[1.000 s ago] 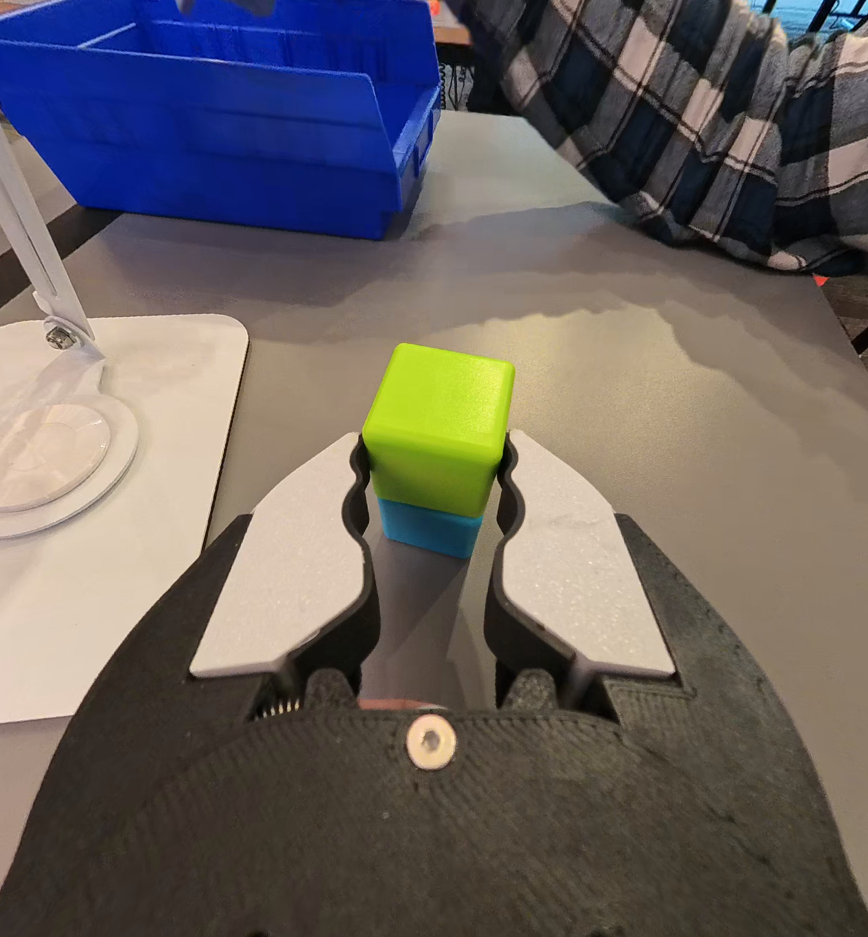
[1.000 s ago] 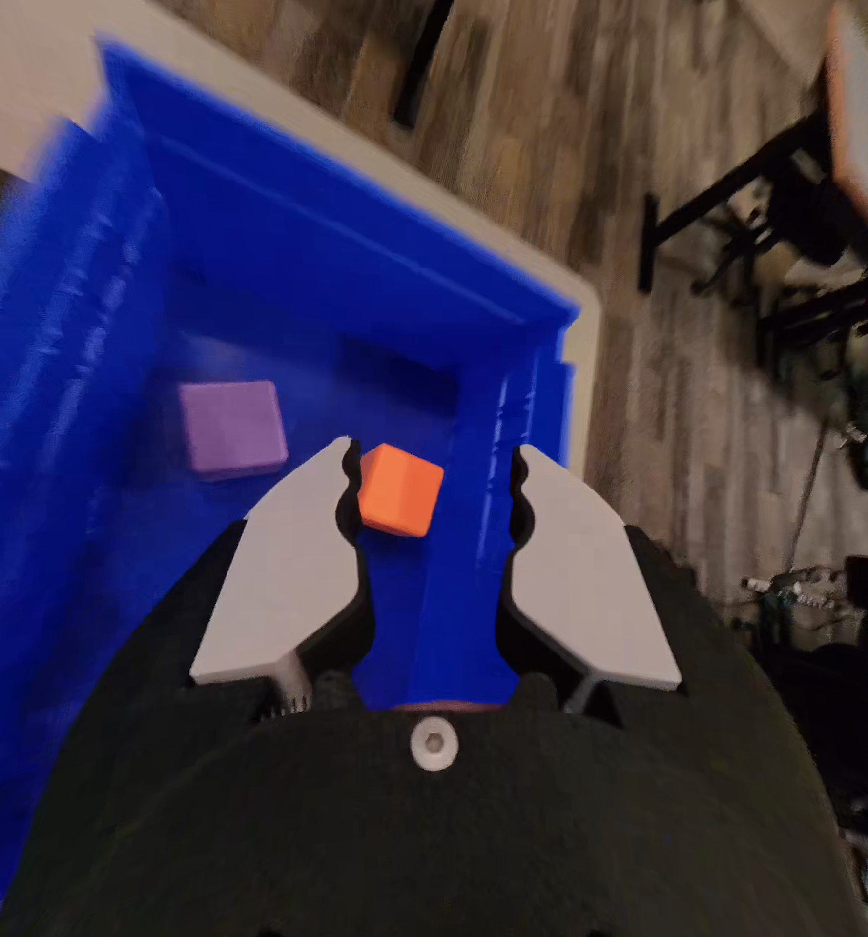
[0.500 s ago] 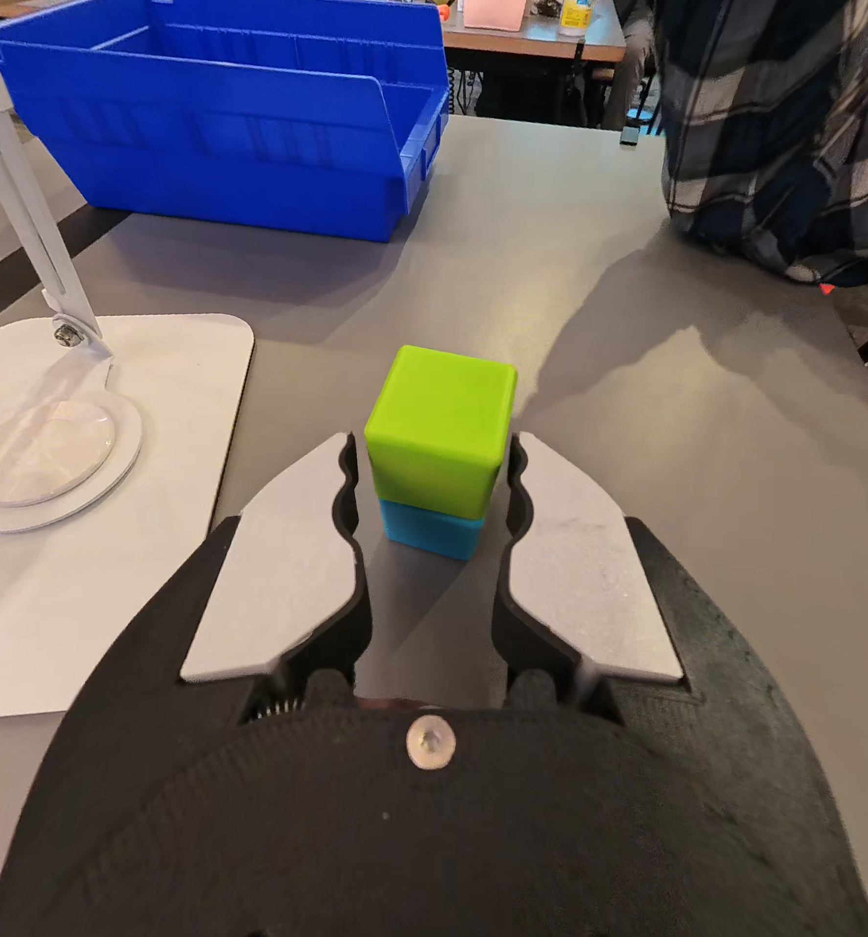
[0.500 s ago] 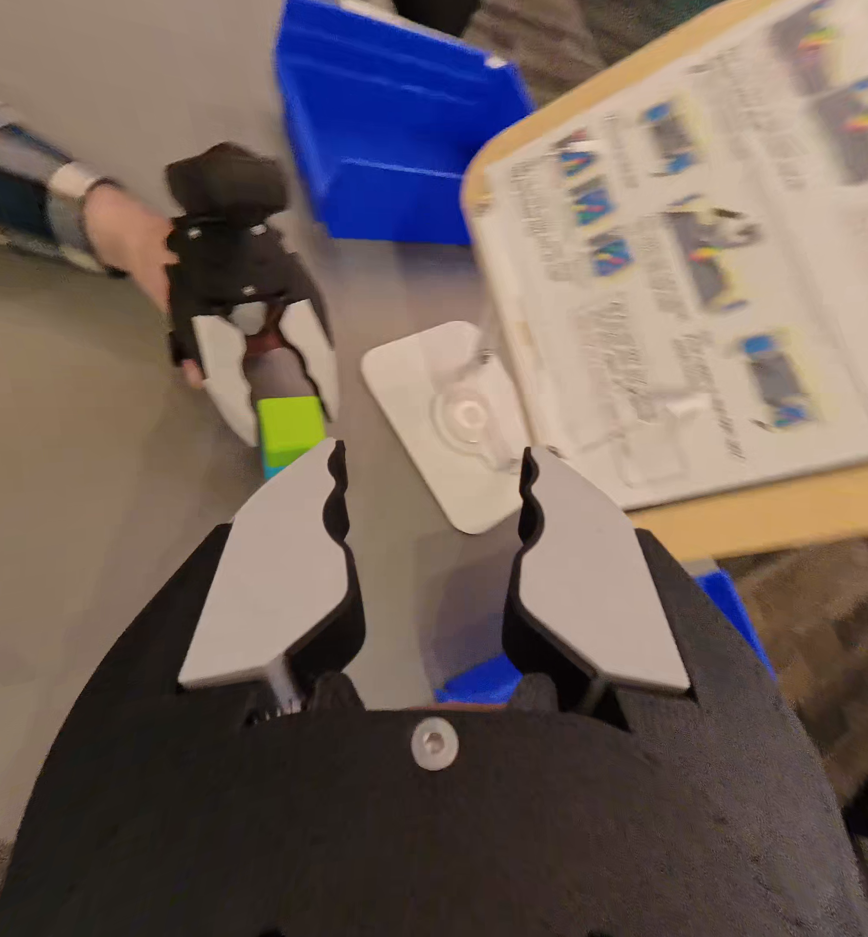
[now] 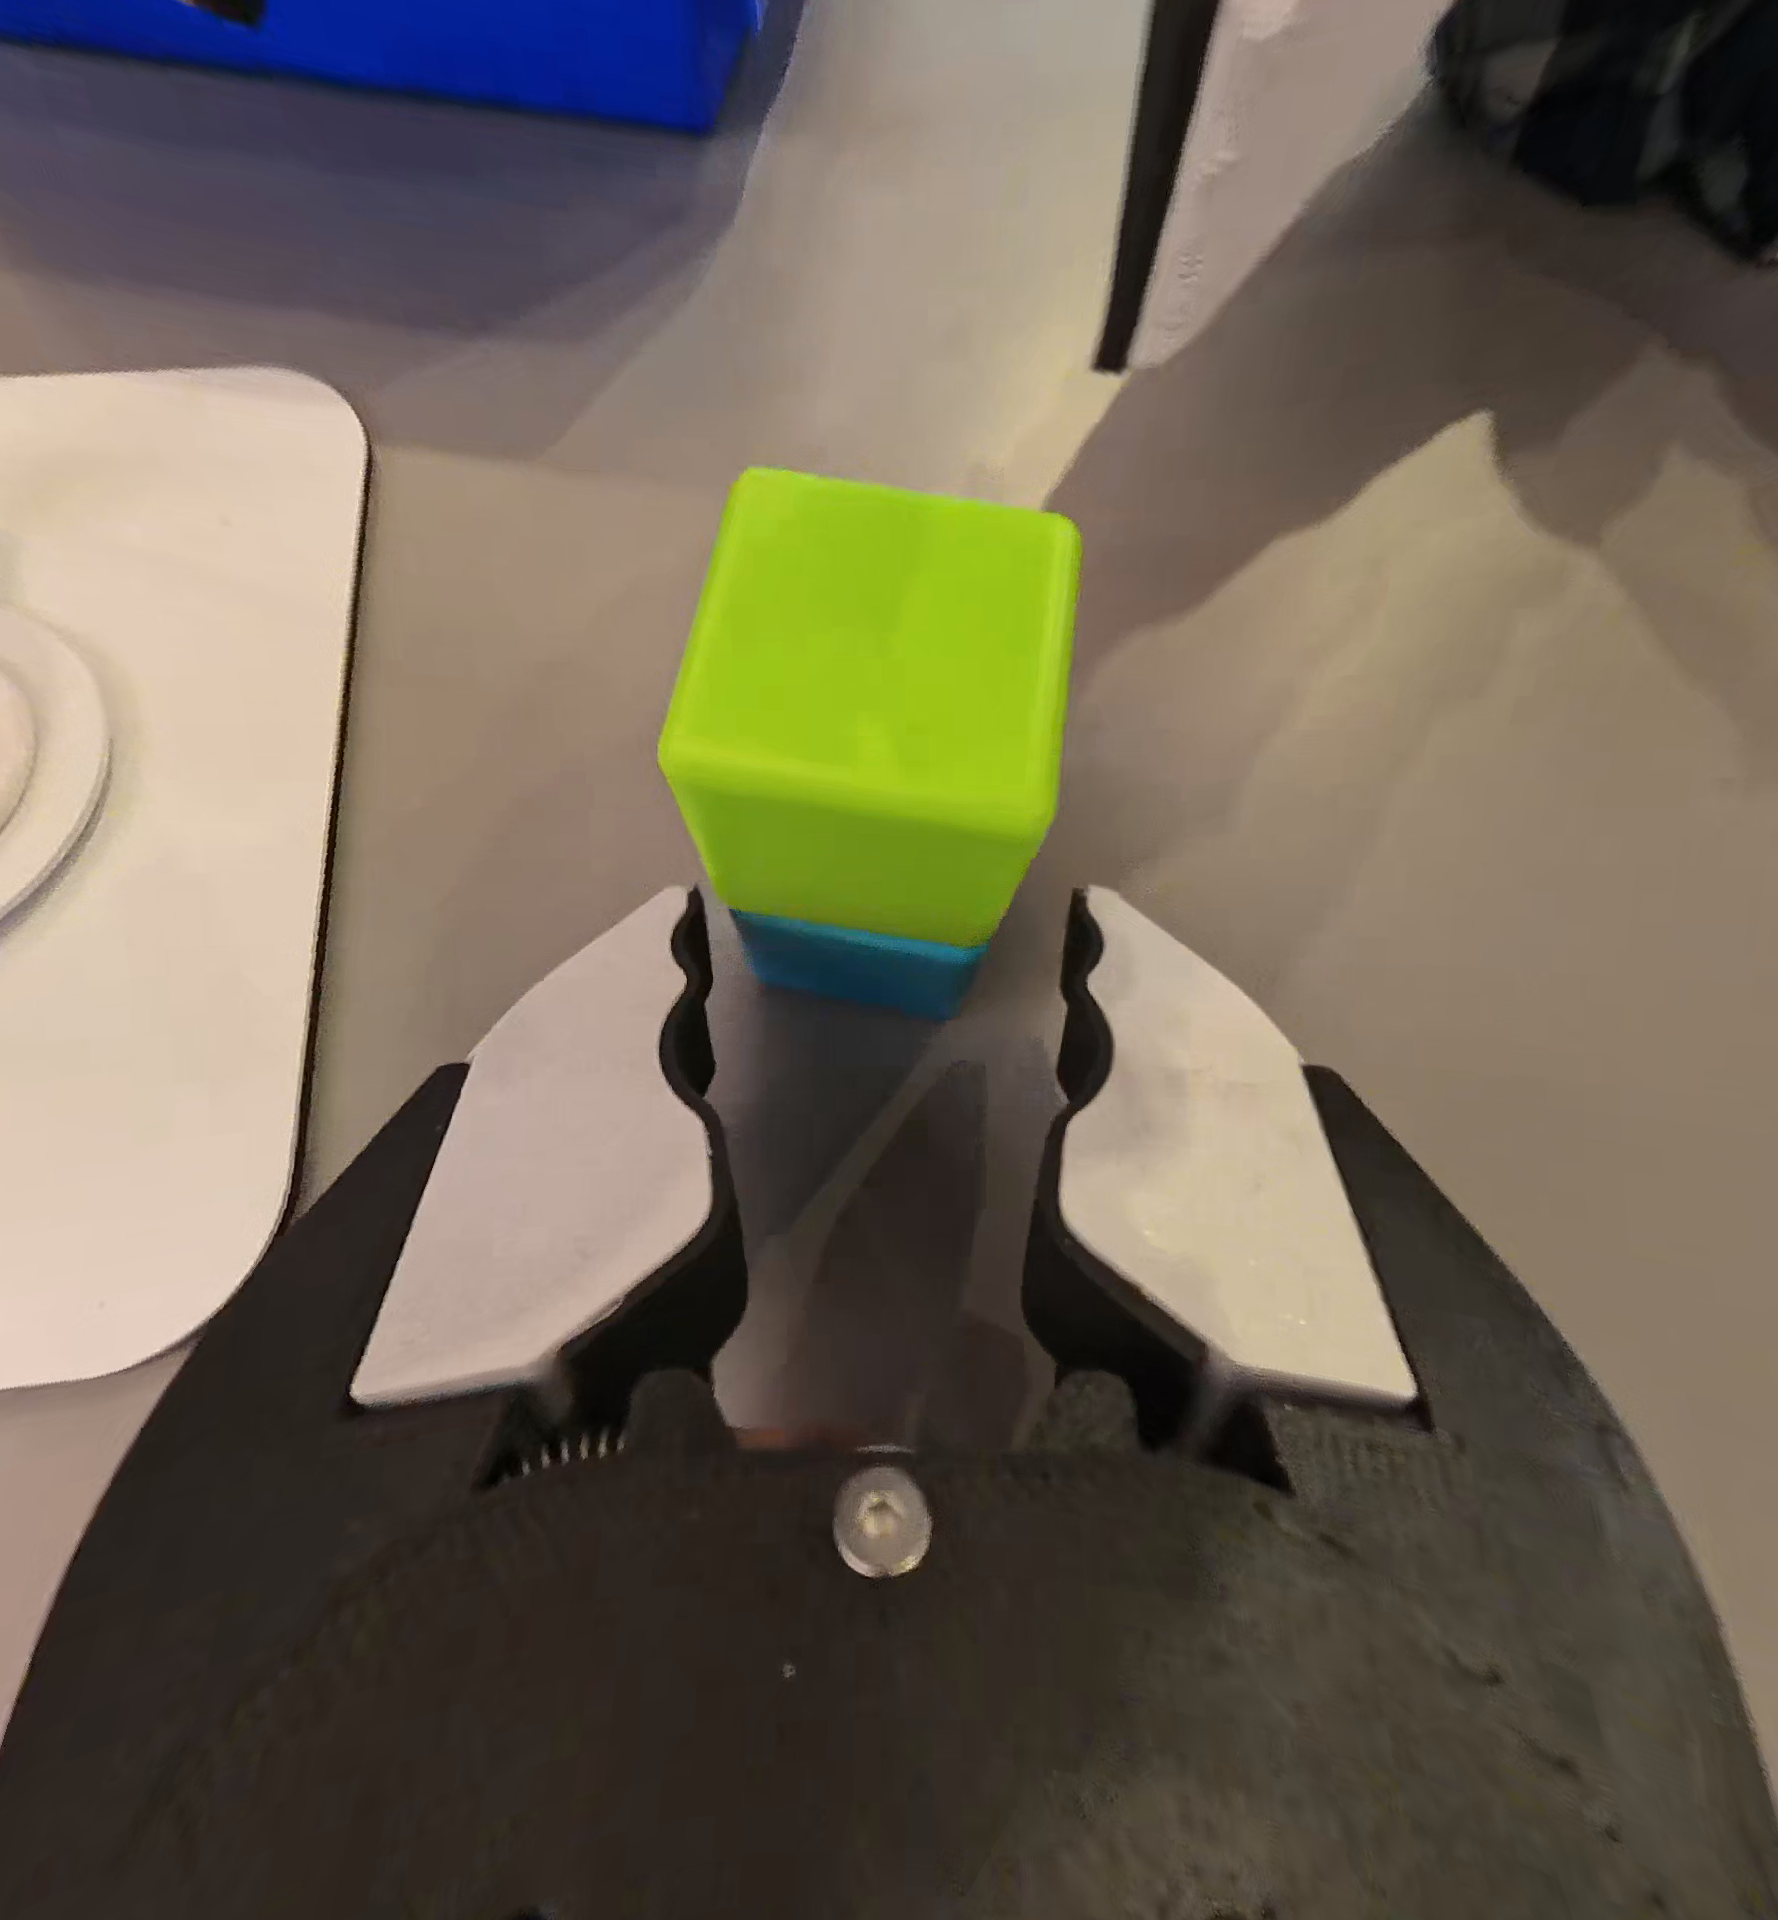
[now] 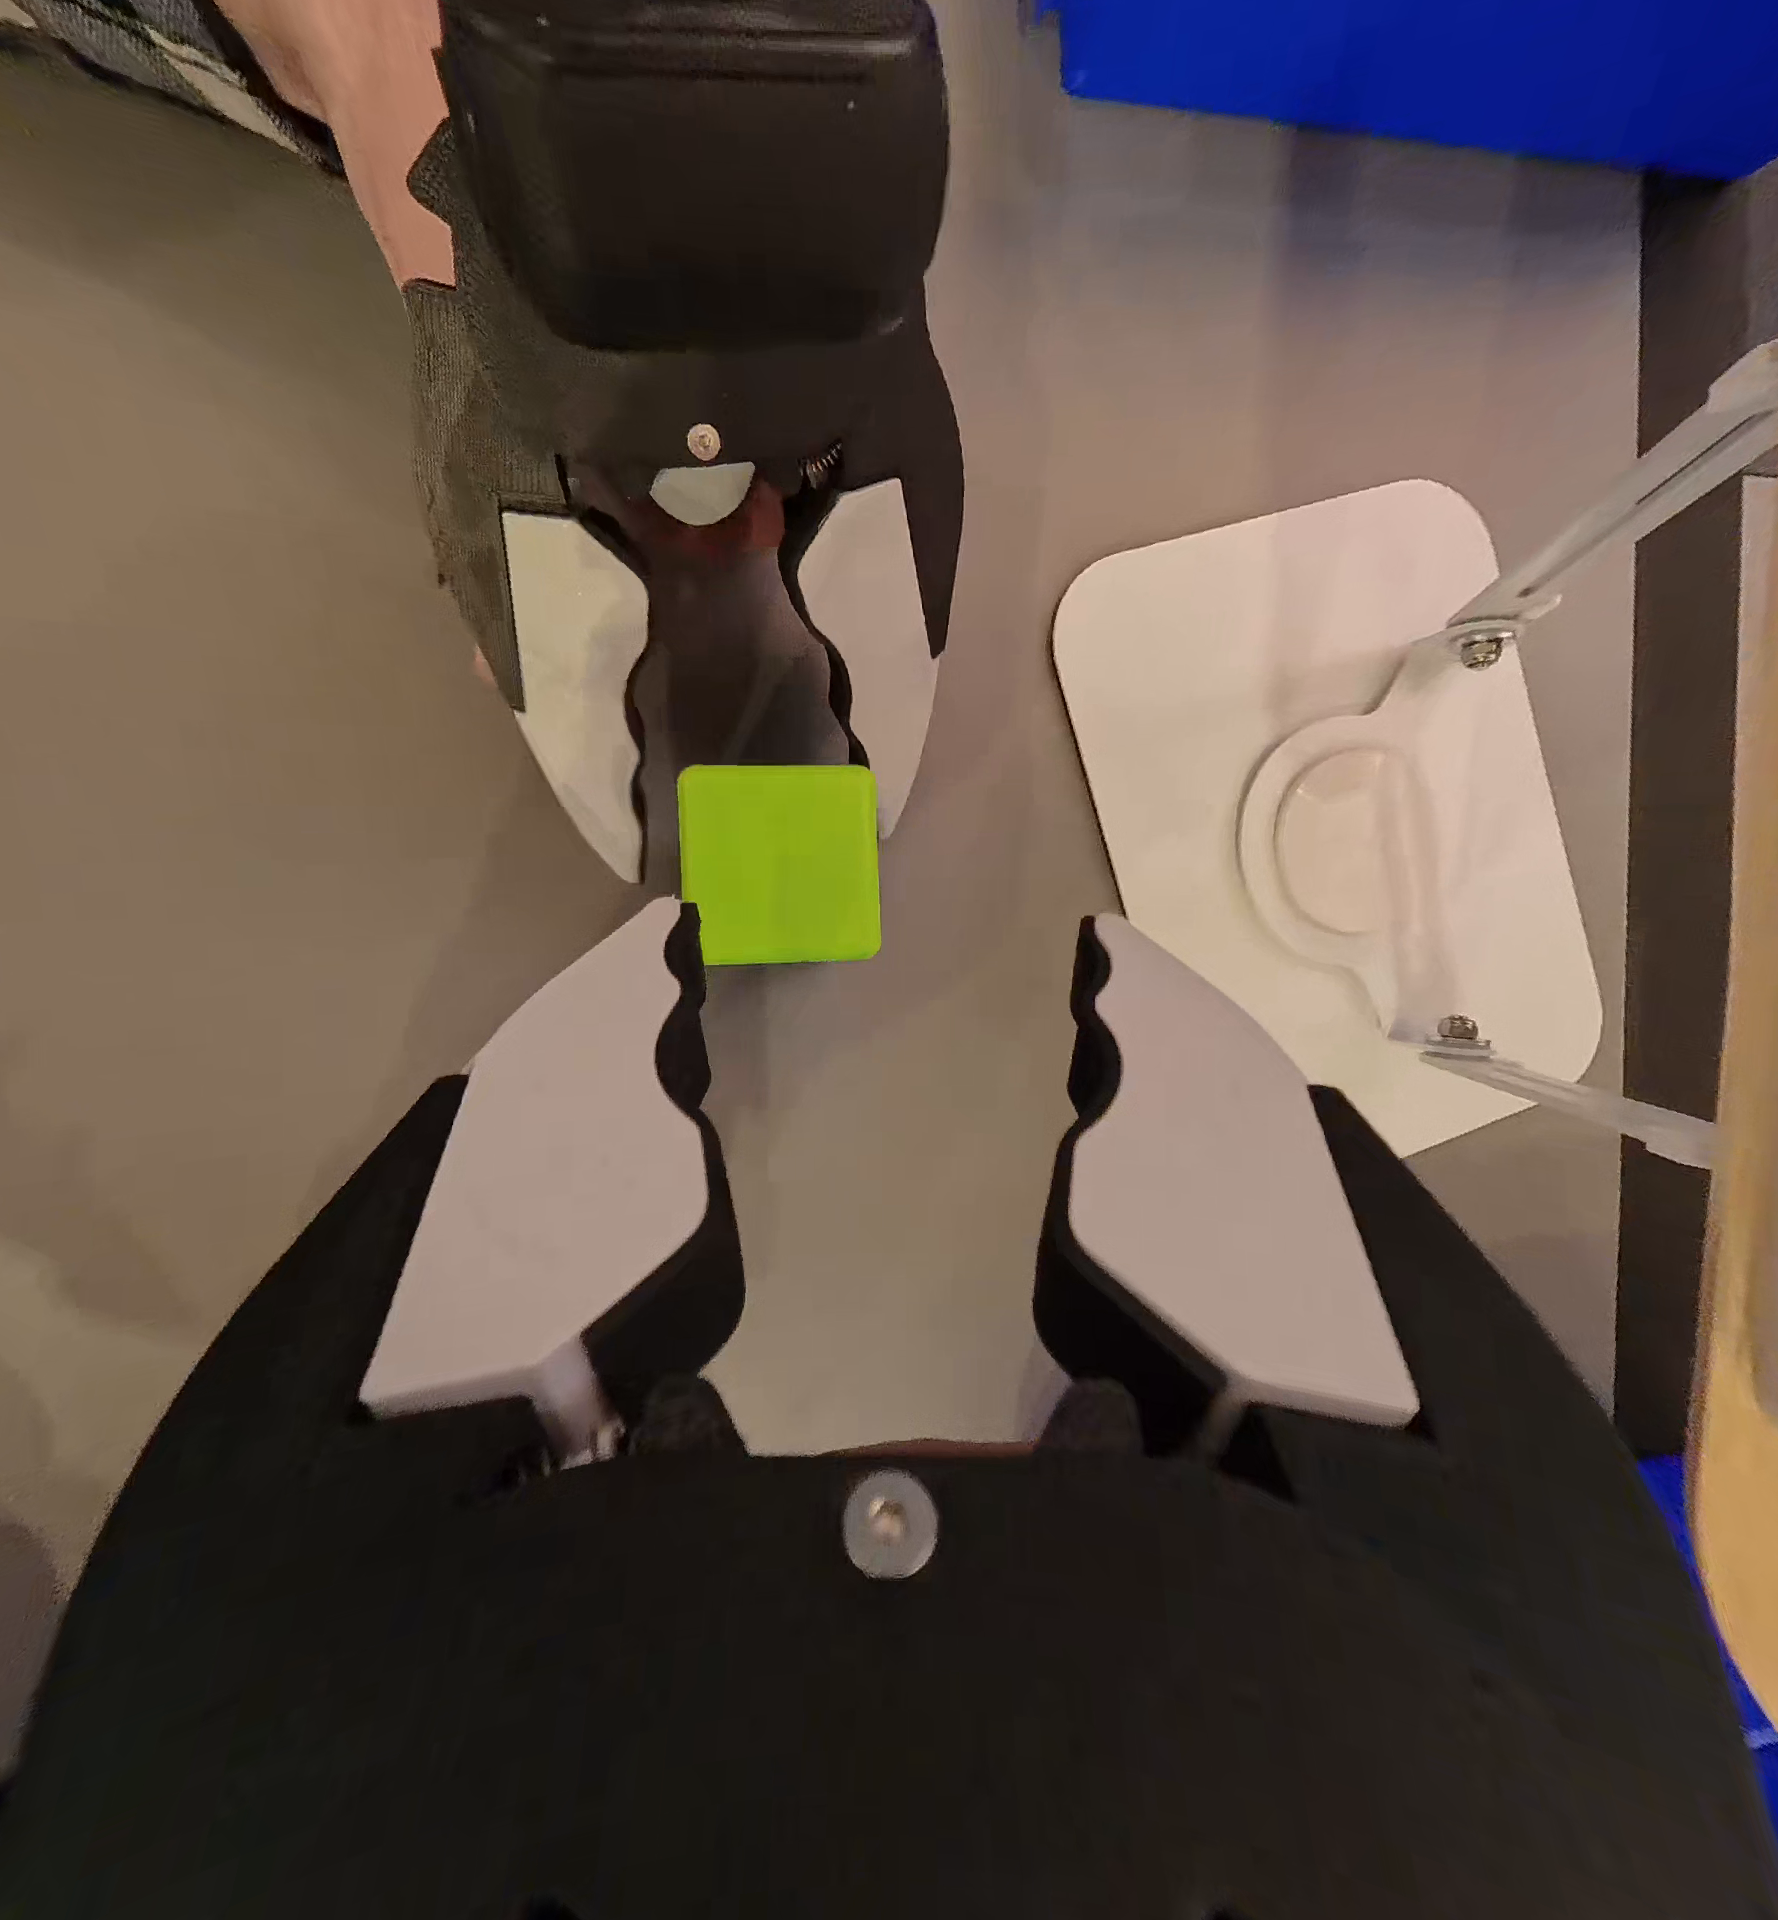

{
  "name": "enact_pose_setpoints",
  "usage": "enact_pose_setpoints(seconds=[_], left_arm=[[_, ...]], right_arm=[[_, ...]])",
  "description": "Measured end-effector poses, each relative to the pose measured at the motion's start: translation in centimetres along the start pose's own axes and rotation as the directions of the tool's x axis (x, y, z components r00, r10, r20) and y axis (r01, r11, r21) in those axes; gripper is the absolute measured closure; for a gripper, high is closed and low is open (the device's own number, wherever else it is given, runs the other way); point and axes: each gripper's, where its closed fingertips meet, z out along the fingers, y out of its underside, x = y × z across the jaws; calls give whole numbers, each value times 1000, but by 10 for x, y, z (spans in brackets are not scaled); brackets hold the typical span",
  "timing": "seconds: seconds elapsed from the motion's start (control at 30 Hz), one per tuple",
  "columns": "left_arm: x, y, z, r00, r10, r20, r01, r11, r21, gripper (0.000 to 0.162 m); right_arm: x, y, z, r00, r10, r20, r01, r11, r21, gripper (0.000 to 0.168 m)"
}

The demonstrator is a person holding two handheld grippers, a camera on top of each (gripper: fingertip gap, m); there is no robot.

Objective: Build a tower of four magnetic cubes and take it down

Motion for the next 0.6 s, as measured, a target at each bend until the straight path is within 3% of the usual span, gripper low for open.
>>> enact_pose_setpoints(seconds=[0.1, 0.43, 0.53, 0.6], left_arm=[[-4, 2, 2, 999, -32, 5, 33, 999, -15, 114], [-3, 2, 2, 999, -32, -2, 32, 999, -18, 115], [-3, 2, 2, 1000, -30, 1, 30, 999, -19, 115], [-4, 2, 2, 999, -34, 1, 34, 999, -18, 115]], right_arm=[[-2, 3, 5, 1000, -5, 19, 5, 1000, -15, 99], [-18, 11, 36, 996, -34, 79, 42, 994, -103, 100], [-25, 8, 44, 991, -33, 127, 45, 994, -97, 121], [-25, 7, 44, 992, -44, 121, 56, 994, -98, 121]])
